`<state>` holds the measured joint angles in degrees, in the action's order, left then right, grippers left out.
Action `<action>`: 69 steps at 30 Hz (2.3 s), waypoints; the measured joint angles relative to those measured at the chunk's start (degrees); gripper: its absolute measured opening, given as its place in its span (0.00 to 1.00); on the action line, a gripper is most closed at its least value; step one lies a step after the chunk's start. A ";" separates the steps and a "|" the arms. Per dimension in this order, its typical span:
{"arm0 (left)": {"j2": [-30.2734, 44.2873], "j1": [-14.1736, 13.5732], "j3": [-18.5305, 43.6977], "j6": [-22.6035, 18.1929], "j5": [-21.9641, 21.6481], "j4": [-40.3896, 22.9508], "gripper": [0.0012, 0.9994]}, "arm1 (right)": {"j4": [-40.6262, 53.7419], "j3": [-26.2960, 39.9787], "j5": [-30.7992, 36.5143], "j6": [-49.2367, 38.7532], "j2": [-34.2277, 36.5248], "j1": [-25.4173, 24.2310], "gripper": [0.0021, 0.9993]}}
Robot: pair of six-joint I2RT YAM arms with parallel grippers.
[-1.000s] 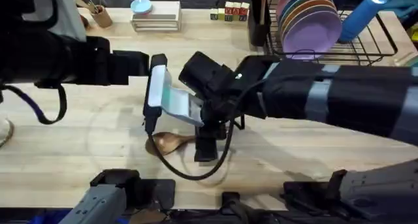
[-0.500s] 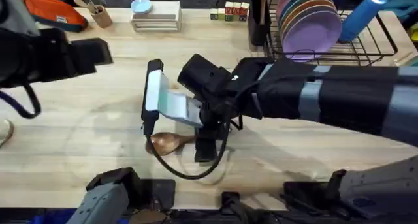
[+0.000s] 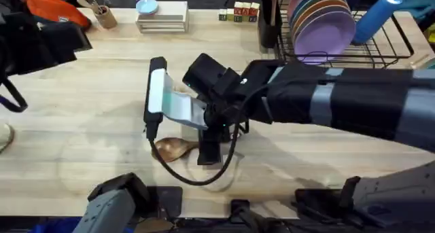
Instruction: Pick up the spoon on the table one by one and put them onto the rack
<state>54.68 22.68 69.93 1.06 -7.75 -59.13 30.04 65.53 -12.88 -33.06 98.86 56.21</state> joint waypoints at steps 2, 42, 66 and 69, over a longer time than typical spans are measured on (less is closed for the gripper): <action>0.00 0.09 0.00 -0.04 0.02 -0.04 0.99 | -0.47 0.10 0.00 0.00 0.87 0.14 1.00; 0.01 0.09 0.00 -0.17 0.04 -0.24 0.99 | -1.92 1.39 2.83 -2.34 4.26 2.32 0.03; 0.01 0.09 0.00 -0.13 0.23 -0.24 0.99 | -20.76 2.70 2.88 12.91 -7.30 -19.45 0.03; 0.00 0.09 0.00 -0.13 0.56 -0.24 0.99 | -27.04 2.86 2.85 13.76 -7.40 -21.08 0.03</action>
<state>54.68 22.76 69.93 0.93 -7.19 -59.37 3.00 68.39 -10.03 -19.30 91.46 35.12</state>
